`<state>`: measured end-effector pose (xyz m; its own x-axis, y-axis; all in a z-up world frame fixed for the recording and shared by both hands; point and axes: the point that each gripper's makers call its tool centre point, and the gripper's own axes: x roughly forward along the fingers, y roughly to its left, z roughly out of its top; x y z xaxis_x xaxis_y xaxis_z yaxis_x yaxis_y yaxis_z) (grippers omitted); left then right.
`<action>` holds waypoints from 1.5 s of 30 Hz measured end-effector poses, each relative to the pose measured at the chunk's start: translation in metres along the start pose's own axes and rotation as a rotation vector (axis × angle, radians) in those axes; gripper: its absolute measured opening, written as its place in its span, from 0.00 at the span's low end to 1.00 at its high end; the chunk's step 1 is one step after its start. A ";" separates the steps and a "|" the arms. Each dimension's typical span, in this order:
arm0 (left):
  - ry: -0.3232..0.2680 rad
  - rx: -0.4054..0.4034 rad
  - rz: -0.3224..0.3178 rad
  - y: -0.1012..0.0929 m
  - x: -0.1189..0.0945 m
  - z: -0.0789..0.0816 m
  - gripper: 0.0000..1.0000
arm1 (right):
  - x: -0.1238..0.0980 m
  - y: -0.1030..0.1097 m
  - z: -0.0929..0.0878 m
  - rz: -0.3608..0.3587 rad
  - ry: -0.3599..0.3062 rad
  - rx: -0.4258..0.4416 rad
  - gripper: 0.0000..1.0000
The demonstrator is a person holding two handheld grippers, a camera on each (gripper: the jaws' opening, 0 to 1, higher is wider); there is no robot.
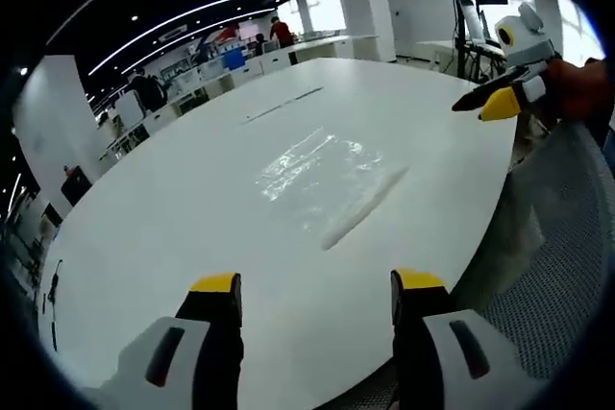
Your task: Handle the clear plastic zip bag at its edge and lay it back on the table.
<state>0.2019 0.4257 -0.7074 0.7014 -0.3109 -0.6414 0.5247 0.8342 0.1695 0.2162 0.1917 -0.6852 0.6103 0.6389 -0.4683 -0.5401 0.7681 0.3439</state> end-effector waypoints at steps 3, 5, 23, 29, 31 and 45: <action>0.003 0.006 -0.003 0.000 0.002 -0.002 0.61 | -0.001 0.000 -0.001 -0.009 -0.003 -0.002 0.75; 0.014 0.028 -0.011 -0.004 0.002 -0.004 0.60 | -0.002 0.000 0.000 -0.013 -0.009 -0.002 0.75; 0.030 0.062 0.007 -0.004 0.002 -0.005 0.57 | 0.002 0.000 0.000 -0.049 0.006 -0.120 0.74; 0.032 0.087 0.019 -0.005 0.003 -0.006 0.55 | -0.003 -0.009 0.002 -0.115 0.002 -0.177 0.73; 0.030 0.088 0.016 -0.006 0.003 -0.006 0.55 | -0.006 -0.012 0.003 -0.144 -0.008 -0.177 0.73; -0.025 0.056 -0.027 -0.017 -0.001 0.006 0.53 | -0.009 -0.025 0.006 -0.276 0.026 -0.271 0.70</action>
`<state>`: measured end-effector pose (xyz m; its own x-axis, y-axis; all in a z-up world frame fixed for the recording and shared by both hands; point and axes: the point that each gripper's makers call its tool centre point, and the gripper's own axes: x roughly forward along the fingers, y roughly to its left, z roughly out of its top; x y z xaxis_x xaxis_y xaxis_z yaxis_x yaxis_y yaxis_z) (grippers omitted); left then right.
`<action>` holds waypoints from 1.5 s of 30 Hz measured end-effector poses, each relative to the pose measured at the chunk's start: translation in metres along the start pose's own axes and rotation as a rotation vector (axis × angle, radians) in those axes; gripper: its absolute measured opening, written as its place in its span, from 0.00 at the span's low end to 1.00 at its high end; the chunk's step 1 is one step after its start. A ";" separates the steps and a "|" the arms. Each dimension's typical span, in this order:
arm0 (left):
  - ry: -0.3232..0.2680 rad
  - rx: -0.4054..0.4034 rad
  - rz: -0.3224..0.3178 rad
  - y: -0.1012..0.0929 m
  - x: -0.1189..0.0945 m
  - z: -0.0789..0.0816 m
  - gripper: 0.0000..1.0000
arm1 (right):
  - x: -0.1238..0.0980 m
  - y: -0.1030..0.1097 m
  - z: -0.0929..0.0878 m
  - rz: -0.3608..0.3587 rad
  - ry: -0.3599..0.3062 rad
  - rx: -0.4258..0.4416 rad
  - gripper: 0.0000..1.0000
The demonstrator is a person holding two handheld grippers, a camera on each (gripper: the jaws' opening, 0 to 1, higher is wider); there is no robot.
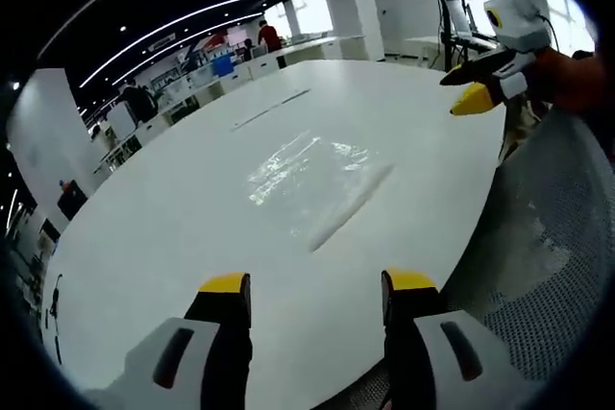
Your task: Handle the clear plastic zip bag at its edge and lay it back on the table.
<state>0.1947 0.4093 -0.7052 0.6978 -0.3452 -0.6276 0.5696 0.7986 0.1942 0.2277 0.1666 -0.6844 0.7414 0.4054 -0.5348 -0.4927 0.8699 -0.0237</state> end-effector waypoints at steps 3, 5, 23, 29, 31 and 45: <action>-0.015 -0.017 0.001 0.001 -0.001 0.002 0.53 | 0.002 0.003 -0.003 -0.016 0.024 -0.078 0.70; -0.018 -0.021 -0.008 -0.002 -0.003 0.002 0.52 | 0.004 0.008 -0.006 -0.015 0.048 -0.137 0.69; -0.042 0.021 -0.052 -0.014 -0.003 0.009 0.51 | 0.000 0.000 -0.001 -0.113 0.058 -0.247 0.65; -0.036 0.029 -0.052 -0.013 -0.001 0.007 0.51 | -0.002 0.000 0.002 -0.120 0.045 -0.249 0.64; -0.024 0.023 -0.042 -0.010 0.001 0.005 0.51 | -0.001 0.003 0.002 -0.108 0.045 -0.258 0.64; 0.054 0.059 0.041 0.002 0.002 -0.009 0.49 | 0.001 0.023 0.002 -0.029 0.035 -0.309 0.63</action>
<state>0.1931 0.4144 -0.7133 0.6972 -0.2846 -0.6579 0.5670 0.7806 0.2631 0.2182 0.1870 -0.6839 0.7439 0.3668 -0.5587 -0.5904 0.7524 -0.2921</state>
